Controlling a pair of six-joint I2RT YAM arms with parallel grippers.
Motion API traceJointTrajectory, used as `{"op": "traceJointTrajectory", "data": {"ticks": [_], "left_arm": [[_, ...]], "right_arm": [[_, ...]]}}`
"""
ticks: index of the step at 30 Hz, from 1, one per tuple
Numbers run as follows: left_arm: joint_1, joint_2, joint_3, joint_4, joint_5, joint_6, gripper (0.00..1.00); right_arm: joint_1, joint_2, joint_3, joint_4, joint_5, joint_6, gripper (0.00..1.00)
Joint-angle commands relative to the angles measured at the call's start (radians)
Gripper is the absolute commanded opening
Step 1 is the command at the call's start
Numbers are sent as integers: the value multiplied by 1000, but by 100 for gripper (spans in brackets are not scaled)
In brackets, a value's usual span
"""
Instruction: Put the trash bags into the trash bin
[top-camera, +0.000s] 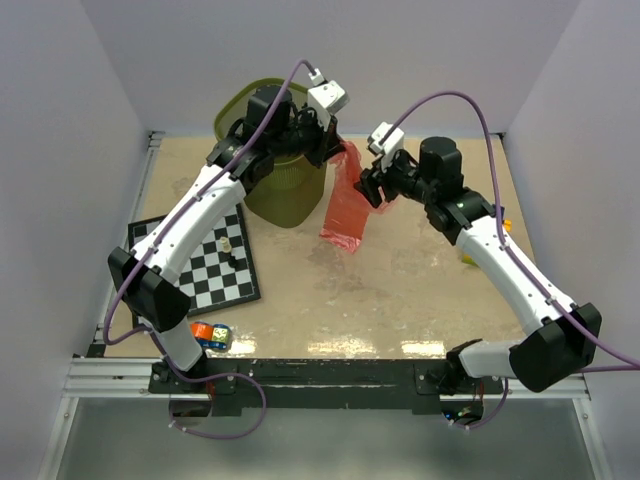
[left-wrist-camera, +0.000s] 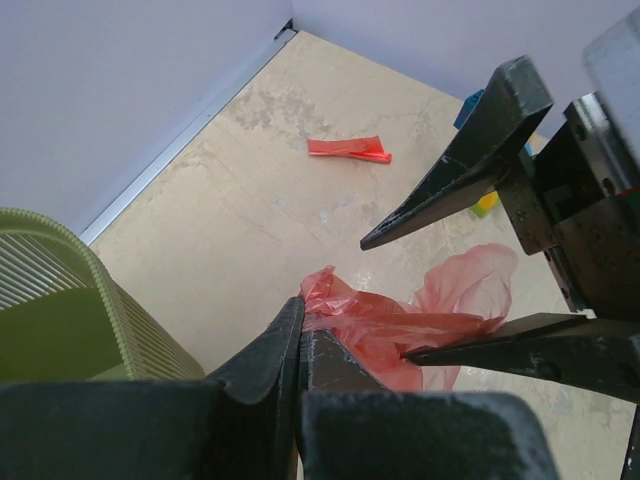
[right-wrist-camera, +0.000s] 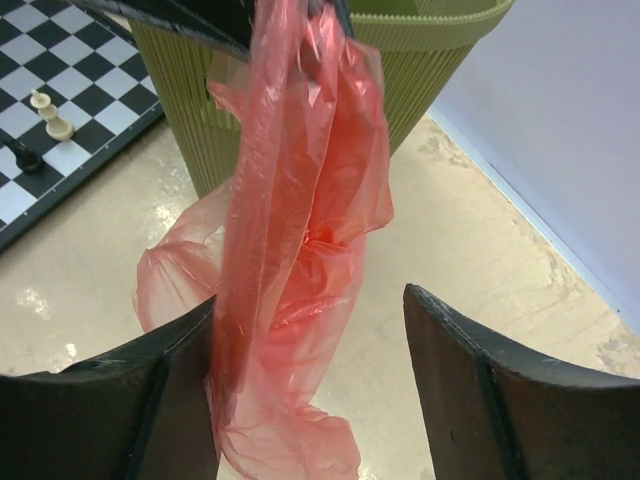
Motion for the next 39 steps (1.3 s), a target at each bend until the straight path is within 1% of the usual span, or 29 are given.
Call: {"op": "traceJointTrajectory", "data": {"ticks": [1,2,5,7,8,9,10,11,12,14,15,16,17,19,20,21,23,25,27,28,29,30,32,35,37,38,39], "left_arm": [[-3,-43,56,13,70,31,0],[-2,-41,57,9,79,35,0],[-2,-38,65,2,99,35,0],[-3,-37,67,2,114,35,0],[-2,-34,67,6,120,35,0],[-2,-35,63,10,128,36,0],[-2,-38,54,22,127,41,0],[-2,-46,33,48,104,32,19],[3,-61,8,77,66,15,40],[15,-128,-73,180,-3,-34,78],[24,-177,-123,241,-37,-71,84],[33,-231,-203,331,-60,-93,85],[35,-298,-330,419,-97,-109,87],[35,-427,-529,675,-148,-162,94],[28,-461,-568,711,-157,-168,95],[12,-463,-573,699,-153,-163,96],[6,-462,-588,677,-148,-211,97],[-5,-443,-599,684,-63,-228,89],[-26,-411,-593,685,-19,-272,81],[-48,-390,-584,679,5,-292,75],[-61,-370,-570,673,37,-315,71],[-80,-348,-564,676,56,-338,70],[-112,-304,-544,696,88,-337,61],[-121,-212,-471,687,122,-360,41],[-121,-144,-405,645,125,-383,40],[-117,-115,-376,641,134,-402,42],[-117,-92,-357,645,130,-424,51]], "right_arm": [[6,-8,-33,9,39,-52,66],[6,-5,-41,10,43,-63,64],[4,4,-49,26,46,-78,50],[4,12,-44,44,33,-58,40],[4,15,-43,61,20,-28,33],[2,16,-38,75,10,13,24],[1,18,-33,86,3,29,11],[1,18,-32,99,8,72,0],[-2,16,-27,112,17,106,0],[-25,18,-20,127,-13,182,0],[-40,21,-16,130,-30,221,0],[-54,19,-13,139,-29,277,0],[-74,18,-12,150,-29,341,0],[-115,13,-16,178,-27,466,0],[-135,15,-18,187,-39,518,0],[-149,13,-18,202,-47,570,0],[-177,10,-24,227,-67,659,0],[-183,6,-21,253,-61,712,0],[-183,6,-10,262,-63,748,0],[-183,7,-3,261,-49,762,0],[-183,7,-1,259,-37,776,0],[-185,7,3,262,-20,787,0],[-186,9,7,261,12,824,0],[-198,7,-1,264,35,870,0],[-215,4,-4,261,46,894,0],[-223,6,-4,261,46,897,0],[-228,4,-6,264,48,900,0]]}}
